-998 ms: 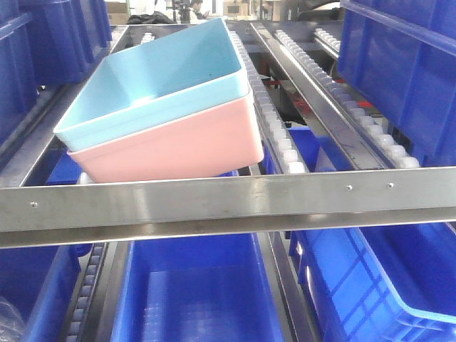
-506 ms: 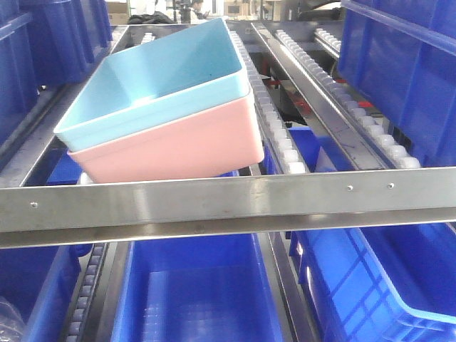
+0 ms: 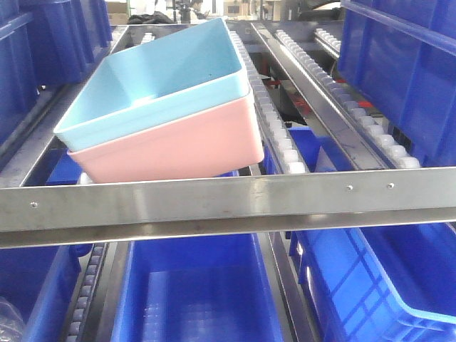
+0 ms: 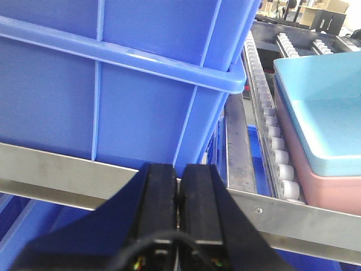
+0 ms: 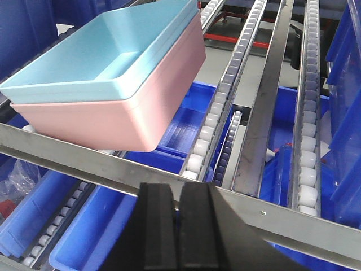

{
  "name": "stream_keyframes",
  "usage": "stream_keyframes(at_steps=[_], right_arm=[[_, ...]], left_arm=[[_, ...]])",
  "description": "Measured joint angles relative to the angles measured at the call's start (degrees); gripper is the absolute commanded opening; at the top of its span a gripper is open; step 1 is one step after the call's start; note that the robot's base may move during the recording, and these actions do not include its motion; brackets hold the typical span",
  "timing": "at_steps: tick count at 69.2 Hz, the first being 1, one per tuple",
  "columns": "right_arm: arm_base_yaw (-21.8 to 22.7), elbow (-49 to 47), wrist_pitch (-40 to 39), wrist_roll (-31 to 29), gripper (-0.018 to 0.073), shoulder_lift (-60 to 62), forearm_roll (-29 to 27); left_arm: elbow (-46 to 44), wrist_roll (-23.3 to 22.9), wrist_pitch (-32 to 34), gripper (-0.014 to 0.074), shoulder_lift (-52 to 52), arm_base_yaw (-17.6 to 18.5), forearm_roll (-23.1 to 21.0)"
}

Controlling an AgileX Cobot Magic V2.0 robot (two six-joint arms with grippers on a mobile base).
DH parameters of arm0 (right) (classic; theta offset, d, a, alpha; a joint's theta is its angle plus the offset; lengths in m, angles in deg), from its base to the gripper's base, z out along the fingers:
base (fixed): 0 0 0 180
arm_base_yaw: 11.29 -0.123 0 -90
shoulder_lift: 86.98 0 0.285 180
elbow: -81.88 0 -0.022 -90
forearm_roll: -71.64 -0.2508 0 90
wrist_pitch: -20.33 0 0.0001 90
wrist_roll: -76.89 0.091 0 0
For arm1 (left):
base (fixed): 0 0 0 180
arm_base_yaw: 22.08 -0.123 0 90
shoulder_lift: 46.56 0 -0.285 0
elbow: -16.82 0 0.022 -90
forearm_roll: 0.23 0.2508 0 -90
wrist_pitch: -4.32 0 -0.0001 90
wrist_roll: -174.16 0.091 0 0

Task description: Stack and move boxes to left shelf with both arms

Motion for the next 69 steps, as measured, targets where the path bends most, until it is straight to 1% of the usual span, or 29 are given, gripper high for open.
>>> stream_keyframes(at_steps=[23,29,32,35,41,50,55,63,69], right_arm=[[0.0,0.0,0.0,0.0,0.0055,0.0,0.0],[0.1,0.2,1.3,0.0,0.0055,0.6,0.1],[0.8,0.6,2.9,0.0,0.0055,2.0,0.1],[2.1,1.5,4.7,0.0,0.0055,3.8,-0.1],[6.7,4.3,6.9,0.0,0.0055,9.0,-0.6],[14.7,10.2,7.4,0.0,0.0055,18.1,-1.0],[18.0,13.7,6.9,0.0,0.0055,22.7,-2.1],[21.8,18.1,6.4,0.0,0.0055,30.3,-3.8],[22.9,18.4,7.1,0.1,0.0055,33.6,-4.2]], left_arm=[[0.0,0.0,0.0,-0.0003,0.0,0.0,0.0],[0.0,0.1,0.0,-0.0003,-0.1,0.0,0.0],[0.0,0.1,0.0,-0.0003,-0.1,0.0,0.0],[0.0,0.1,0.0,-0.0003,-0.1,0.0,0.0],[0.0,0.1,0.0,-0.0003,-0.1,0.0,0.0],[0.0,0.1,0.0,-0.0003,-0.1,0.0,0.0],[0.0,0.1,0.0,-0.0003,-0.1,0.0,0.0],[0.0,0.1,0.0,-0.0003,-0.1,0.0,0.0],[0.0,0.1,0.0,-0.0003,-0.1,0.0,0.0]])
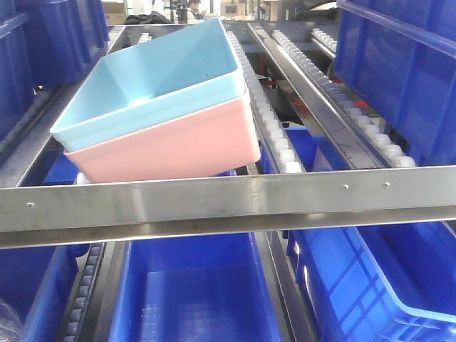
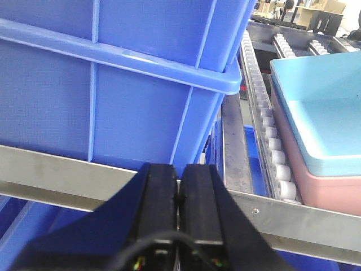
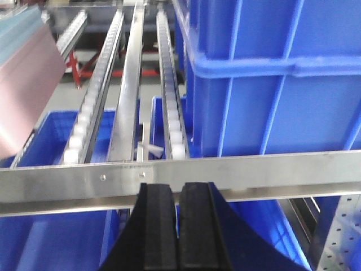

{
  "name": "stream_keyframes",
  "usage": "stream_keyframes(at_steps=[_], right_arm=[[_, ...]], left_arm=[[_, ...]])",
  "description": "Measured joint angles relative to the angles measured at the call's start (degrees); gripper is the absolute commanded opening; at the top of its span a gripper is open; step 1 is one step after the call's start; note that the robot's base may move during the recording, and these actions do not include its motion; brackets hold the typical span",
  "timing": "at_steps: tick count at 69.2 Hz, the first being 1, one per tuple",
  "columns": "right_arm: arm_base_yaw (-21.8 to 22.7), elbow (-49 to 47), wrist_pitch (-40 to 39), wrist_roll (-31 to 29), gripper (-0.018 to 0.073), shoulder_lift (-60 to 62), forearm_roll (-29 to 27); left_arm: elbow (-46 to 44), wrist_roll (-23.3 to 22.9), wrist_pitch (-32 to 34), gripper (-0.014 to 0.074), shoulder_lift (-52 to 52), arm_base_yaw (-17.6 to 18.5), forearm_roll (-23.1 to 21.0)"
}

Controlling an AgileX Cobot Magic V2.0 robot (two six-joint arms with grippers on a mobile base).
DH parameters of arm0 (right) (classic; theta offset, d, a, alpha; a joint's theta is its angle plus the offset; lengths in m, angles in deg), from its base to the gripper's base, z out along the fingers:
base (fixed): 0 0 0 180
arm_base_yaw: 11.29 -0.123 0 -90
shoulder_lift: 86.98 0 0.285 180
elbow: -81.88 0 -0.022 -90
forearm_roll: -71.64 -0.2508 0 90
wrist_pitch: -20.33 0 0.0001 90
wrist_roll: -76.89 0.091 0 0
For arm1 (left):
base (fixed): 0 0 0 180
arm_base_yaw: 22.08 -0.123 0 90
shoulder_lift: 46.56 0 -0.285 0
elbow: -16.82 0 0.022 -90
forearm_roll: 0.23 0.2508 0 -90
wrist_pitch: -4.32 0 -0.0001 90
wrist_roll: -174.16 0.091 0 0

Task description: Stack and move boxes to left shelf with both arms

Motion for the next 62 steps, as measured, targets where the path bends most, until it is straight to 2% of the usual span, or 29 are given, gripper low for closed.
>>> stream_keyframes(at_steps=[62], right_arm=[[0.1,0.1,0.5,-0.1,0.0055,0.5,-0.1]], left_arm=[[0.0,0.0,0.1,-0.0003,0.0,0.0,0.0]])
